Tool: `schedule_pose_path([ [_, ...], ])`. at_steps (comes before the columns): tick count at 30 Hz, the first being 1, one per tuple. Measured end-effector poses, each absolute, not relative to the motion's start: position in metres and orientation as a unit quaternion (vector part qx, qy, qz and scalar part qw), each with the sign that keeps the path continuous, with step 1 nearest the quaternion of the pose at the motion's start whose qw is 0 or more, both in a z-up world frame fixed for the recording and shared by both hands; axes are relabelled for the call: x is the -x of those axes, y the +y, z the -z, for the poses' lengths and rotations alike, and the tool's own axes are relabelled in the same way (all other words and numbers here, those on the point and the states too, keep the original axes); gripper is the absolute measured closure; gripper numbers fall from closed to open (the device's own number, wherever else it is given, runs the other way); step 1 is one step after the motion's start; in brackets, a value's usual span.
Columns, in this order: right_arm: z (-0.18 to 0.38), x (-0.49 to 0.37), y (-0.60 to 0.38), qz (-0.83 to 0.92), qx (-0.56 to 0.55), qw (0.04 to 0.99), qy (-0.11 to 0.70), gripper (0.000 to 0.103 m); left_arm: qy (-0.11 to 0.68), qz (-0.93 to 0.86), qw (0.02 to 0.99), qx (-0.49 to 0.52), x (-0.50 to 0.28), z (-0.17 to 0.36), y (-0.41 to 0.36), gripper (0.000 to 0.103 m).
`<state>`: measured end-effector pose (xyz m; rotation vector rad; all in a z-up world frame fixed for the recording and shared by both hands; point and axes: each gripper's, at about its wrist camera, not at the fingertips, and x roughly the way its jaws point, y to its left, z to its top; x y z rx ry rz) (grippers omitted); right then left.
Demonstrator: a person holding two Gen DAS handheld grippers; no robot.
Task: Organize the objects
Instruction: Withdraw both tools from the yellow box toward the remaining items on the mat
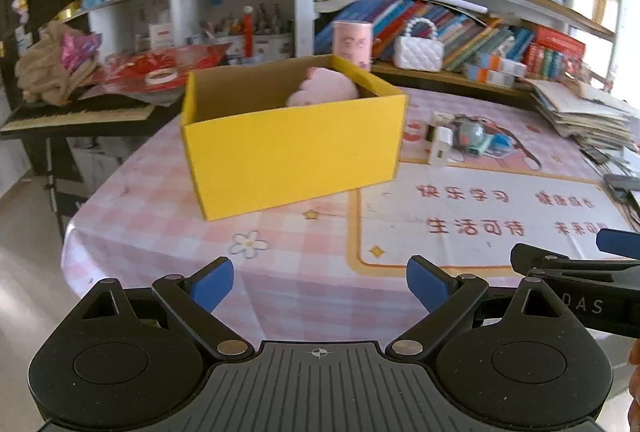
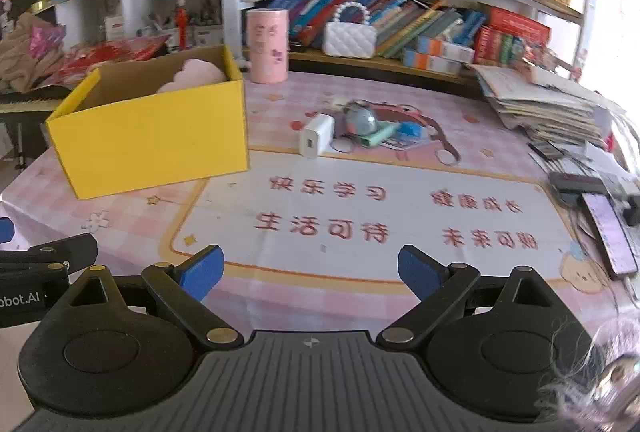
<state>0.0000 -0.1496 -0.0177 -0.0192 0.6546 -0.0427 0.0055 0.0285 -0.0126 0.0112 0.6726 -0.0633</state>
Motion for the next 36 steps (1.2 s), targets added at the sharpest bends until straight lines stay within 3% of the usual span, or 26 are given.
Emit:
schedule_pose_path([
  [19, 0.019, 0.024, -0.196, 0.113, -0.013, 0.939, 0.323, 0.008, 0.327, 0.123, 0.936, -0.033, -0.015, 0.016, -0.024, 0.008],
  [36, 0.031, -0.014, -0.228, 0.111, -0.016, 0.930, 0.351, 0.008, 0.347, 0.125, 0.929, -0.036, -0.054, 0.026, -0.056, 0.008],
])
